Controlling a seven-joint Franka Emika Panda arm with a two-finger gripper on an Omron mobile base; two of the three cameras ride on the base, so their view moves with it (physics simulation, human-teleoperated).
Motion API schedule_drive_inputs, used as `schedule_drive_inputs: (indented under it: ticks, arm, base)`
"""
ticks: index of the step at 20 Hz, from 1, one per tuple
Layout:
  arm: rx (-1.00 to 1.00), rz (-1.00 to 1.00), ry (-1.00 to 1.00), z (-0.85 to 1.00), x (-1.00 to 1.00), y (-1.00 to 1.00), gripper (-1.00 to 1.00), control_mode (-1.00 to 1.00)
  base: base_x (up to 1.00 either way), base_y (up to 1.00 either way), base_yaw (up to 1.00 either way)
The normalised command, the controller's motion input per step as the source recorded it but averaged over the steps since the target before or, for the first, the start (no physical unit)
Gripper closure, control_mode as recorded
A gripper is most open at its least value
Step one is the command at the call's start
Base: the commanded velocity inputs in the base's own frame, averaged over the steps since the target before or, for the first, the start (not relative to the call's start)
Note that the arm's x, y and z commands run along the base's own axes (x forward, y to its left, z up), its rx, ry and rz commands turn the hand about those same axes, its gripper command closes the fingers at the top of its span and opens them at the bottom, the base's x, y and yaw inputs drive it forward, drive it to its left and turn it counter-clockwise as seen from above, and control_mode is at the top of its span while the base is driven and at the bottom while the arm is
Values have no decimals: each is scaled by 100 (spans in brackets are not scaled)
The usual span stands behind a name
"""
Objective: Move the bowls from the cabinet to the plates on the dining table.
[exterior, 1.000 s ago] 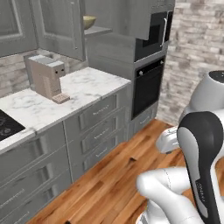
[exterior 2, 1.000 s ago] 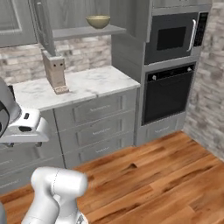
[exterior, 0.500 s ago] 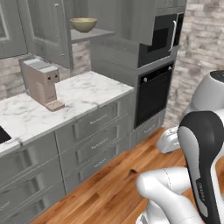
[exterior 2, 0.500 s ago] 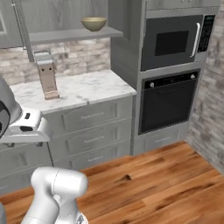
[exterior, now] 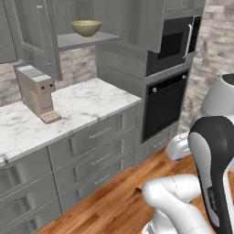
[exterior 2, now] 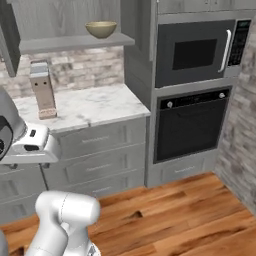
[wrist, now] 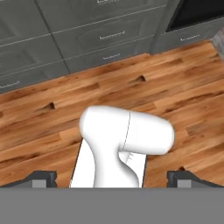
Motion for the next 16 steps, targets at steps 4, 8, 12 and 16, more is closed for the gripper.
schedule_drive_inputs:
  ticks: [4,8,12,16]
  arm:
    - [0,0,0,0,0,0,-100,100]
    - [0,0,0,0,0,0,-100,100]
    - [0,0,0,0,0,0,-100,100]
    - [0,0,0,0,0,0,-100,100]
  base:
    - [74,0,35]
    - [65,0,41]
    - [48,-8,30]
    - [46,-16,21]
